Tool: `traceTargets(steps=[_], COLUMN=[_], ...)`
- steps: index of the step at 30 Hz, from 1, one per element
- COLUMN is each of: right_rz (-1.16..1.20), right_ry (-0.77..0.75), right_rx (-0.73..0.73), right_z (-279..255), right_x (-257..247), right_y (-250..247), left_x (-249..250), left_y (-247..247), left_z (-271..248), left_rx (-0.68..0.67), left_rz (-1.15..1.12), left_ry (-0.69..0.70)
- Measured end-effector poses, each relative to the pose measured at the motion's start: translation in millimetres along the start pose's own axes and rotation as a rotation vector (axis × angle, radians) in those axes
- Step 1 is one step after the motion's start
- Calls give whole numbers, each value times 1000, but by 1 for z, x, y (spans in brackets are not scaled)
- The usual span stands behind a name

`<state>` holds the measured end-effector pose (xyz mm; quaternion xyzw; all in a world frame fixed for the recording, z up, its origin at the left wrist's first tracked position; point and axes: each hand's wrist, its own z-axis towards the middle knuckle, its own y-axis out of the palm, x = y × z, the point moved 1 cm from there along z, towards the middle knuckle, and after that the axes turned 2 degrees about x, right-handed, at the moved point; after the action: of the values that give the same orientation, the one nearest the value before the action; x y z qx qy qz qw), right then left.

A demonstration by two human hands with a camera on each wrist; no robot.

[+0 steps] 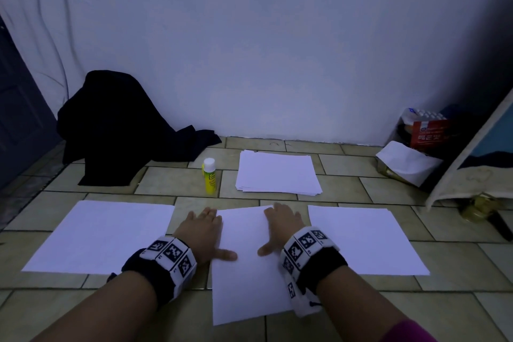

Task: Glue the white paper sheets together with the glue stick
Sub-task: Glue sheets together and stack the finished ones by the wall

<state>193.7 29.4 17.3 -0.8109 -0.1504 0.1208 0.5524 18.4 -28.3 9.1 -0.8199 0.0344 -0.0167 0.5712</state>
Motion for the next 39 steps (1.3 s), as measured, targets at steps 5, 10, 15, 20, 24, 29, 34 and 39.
traceTargets(steps=[5, 10, 15, 20, 24, 29, 34, 39], right_rz=[-25, 60, 94, 102, 37, -31, -59, -53], right_ry=[-7, -88, -225, -218, -164, -117, -86, -111], right_rx=[88, 37, -21, -112, -154, -168, -140, -137], right_z=[-7, -6, 0, 1, 6, 21, 29, 31], right_x=[-28, -52, -62, -26, 25, 67, 70, 74], right_y=[4, 14, 18, 14, 12, 8, 11, 13], left_x=[0, 4, -8, -20, -22, -25, -23, -21], left_y=[-5, -13, 3, 16, 18, 20, 21, 21], left_z=[-4, -12, -11, -5, -5, -4, -6, -7], left_rx=[133, 104, -54, -174, -189, -210, -206, -218], left_rz=[-103, 25, -99, -137, -120, -121, -143, -114], left_ry=[62, 125, 29, 52, 71, 76, 59, 48])
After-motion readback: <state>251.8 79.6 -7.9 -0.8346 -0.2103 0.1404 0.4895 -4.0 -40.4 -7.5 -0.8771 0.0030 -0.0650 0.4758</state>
